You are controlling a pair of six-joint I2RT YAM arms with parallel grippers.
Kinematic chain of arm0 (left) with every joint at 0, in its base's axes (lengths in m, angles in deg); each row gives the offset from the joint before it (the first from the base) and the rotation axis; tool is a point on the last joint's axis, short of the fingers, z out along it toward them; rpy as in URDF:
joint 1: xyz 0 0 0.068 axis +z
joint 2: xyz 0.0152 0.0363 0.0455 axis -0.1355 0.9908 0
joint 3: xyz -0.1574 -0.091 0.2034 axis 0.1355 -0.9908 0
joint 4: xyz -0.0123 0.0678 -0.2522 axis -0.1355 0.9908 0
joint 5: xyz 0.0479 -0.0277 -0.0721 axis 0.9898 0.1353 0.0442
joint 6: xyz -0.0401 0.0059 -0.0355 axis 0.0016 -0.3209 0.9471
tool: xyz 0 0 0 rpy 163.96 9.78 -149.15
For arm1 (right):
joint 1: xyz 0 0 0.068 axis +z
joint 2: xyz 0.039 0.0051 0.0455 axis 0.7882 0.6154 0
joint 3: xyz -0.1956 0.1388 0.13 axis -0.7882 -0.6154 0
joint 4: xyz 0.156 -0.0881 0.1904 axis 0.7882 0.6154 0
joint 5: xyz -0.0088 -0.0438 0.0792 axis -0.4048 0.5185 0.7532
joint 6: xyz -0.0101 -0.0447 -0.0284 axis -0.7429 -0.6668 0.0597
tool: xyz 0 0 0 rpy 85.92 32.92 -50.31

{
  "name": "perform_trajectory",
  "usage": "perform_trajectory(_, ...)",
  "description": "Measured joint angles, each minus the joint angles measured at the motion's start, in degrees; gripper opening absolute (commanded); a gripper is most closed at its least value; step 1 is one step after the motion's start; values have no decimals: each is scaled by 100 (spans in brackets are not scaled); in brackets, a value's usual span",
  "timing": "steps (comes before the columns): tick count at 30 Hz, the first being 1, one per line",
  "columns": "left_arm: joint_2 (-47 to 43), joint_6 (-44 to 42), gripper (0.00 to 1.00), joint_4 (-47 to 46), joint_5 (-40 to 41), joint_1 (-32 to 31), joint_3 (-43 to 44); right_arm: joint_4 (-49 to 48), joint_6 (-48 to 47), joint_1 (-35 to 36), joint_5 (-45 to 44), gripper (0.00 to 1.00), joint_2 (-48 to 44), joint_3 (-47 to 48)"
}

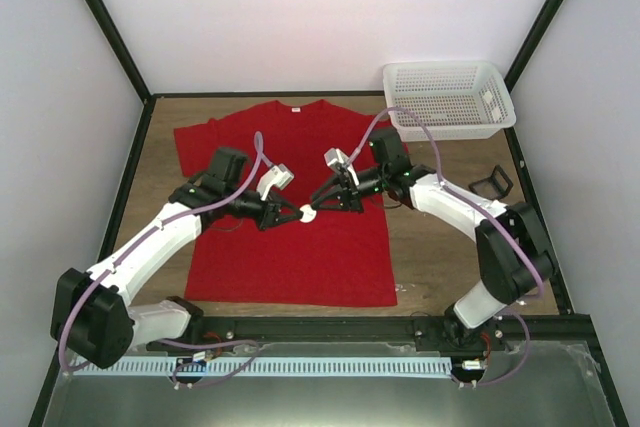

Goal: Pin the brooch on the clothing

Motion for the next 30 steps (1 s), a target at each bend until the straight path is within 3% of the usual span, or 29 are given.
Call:
perform_trajectory(16,-22,-105,0,33,-116,0,0,262,-192,105,278,1,426,192)
perform_trajectory(22,-31,-114,0,79,-131,0,0,267,-149,107,422,1,509,219)
perform_trajectory(26,-68,-122,0,107,-68,7,0,319,-70,116,503,10,634,339)
perform_trajectory(30,-114,-136,0,120,-52,0,0,363,0,133,522,6,695,400)
